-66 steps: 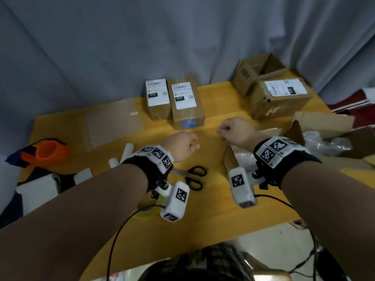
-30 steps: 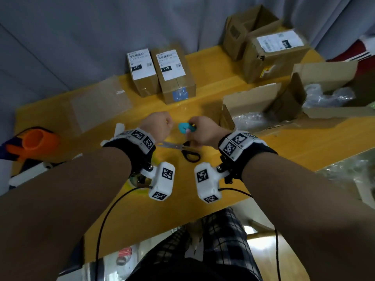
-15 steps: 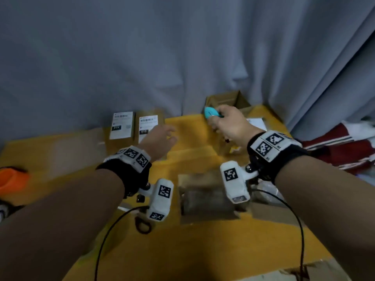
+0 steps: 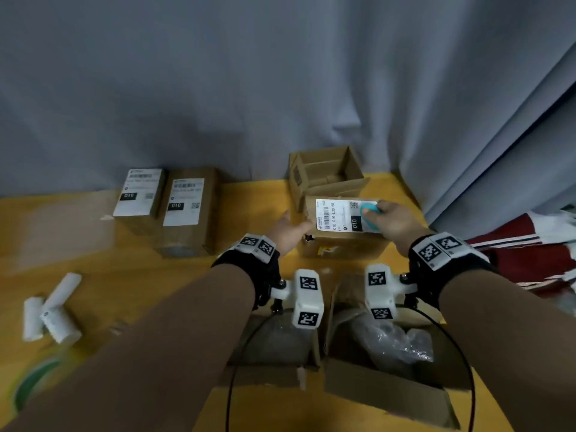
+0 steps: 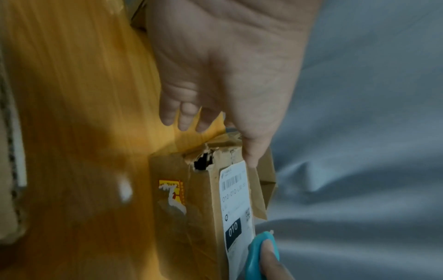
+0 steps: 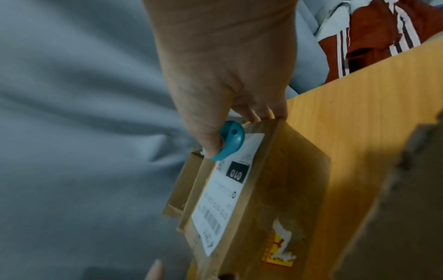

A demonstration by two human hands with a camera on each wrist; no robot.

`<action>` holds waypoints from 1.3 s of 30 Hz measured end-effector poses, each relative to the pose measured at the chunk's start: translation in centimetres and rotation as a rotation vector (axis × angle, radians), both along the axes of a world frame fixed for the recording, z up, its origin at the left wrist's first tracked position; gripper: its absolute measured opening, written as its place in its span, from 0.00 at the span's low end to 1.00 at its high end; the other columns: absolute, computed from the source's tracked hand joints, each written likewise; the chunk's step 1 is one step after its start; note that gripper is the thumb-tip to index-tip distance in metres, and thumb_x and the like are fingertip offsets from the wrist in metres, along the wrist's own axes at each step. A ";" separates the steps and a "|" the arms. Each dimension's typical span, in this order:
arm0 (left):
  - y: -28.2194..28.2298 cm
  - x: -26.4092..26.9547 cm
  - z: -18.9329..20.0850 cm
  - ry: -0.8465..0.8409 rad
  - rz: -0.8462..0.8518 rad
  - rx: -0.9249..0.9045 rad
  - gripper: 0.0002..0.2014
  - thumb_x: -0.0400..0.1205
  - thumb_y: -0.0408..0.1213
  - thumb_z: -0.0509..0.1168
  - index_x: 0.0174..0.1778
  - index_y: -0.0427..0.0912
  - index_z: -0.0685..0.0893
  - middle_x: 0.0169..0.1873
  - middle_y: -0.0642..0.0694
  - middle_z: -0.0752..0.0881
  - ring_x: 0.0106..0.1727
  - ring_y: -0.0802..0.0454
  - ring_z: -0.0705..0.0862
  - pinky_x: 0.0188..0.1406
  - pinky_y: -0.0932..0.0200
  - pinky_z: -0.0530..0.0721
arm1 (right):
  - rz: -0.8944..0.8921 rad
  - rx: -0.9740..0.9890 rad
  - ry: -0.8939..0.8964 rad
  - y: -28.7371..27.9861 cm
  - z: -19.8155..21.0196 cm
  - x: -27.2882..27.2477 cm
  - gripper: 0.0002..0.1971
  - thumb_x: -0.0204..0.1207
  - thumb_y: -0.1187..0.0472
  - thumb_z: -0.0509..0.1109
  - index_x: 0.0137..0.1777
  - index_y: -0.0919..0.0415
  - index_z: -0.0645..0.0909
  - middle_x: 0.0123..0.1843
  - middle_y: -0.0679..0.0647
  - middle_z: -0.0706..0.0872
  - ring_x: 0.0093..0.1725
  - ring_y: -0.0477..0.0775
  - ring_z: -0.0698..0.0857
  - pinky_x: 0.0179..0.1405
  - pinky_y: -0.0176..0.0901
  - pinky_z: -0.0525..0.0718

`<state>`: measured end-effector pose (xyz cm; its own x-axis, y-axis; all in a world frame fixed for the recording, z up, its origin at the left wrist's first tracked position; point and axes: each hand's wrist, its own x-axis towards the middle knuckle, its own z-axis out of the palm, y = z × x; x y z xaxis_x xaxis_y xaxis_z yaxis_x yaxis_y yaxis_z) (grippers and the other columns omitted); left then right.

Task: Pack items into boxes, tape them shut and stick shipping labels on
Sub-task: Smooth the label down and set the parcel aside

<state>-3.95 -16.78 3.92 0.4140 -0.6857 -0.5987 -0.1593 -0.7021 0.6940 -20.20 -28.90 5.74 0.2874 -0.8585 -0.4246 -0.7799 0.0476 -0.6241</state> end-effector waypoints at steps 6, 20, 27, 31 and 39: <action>1.4 1.0 -0.5 0.067 0.143 -0.013 0.27 0.79 0.60 0.62 0.63 0.43 0.83 0.56 0.47 0.87 0.56 0.48 0.84 0.56 0.54 0.80 | 0.015 0.055 -0.044 1.6 -0.4 1.3 0.23 0.81 0.55 0.67 0.73 0.64 0.74 0.62 0.60 0.81 0.54 0.56 0.80 0.53 0.48 0.82; 17.9 12.3 0.9 0.200 0.099 0.070 0.17 0.83 0.32 0.63 0.69 0.42 0.80 0.67 0.46 0.81 0.65 0.49 0.80 0.65 0.54 0.80 | 0.438 0.160 0.161 11.9 1.0 12.8 0.17 0.77 0.55 0.73 0.57 0.69 0.81 0.49 0.62 0.84 0.43 0.59 0.84 0.34 0.47 0.83; 24.1 18.0 0.0 0.147 0.237 0.013 0.12 0.83 0.45 0.65 0.58 0.43 0.81 0.57 0.40 0.83 0.56 0.48 0.82 0.60 0.53 0.80 | 0.531 0.152 0.286 17.0 0.6 19.0 0.21 0.77 0.53 0.72 0.61 0.69 0.78 0.57 0.64 0.83 0.52 0.65 0.87 0.52 0.60 0.88; 26.9 21.7 0.2 0.054 0.245 0.018 0.08 0.83 0.45 0.64 0.44 0.45 0.80 0.48 0.43 0.82 0.52 0.47 0.80 0.56 0.54 0.80 | 0.516 0.188 0.199 19.9 -0.1 22.7 0.22 0.77 0.53 0.72 0.64 0.67 0.75 0.59 0.62 0.80 0.53 0.65 0.86 0.55 0.60 0.87; 29.7 26.4 -0.9 -0.294 0.028 0.056 0.47 0.72 0.50 0.76 0.81 0.46 0.56 0.78 0.40 0.65 0.76 0.41 0.68 0.73 0.42 0.71 | 0.643 -0.297 0.152 23.8 0.1 27.4 0.17 0.81 0.49 0.66 0.59 0.63 0.80 0.53 0.57 0.82 0.53 0.56 0.79 0.50 0.45 0.76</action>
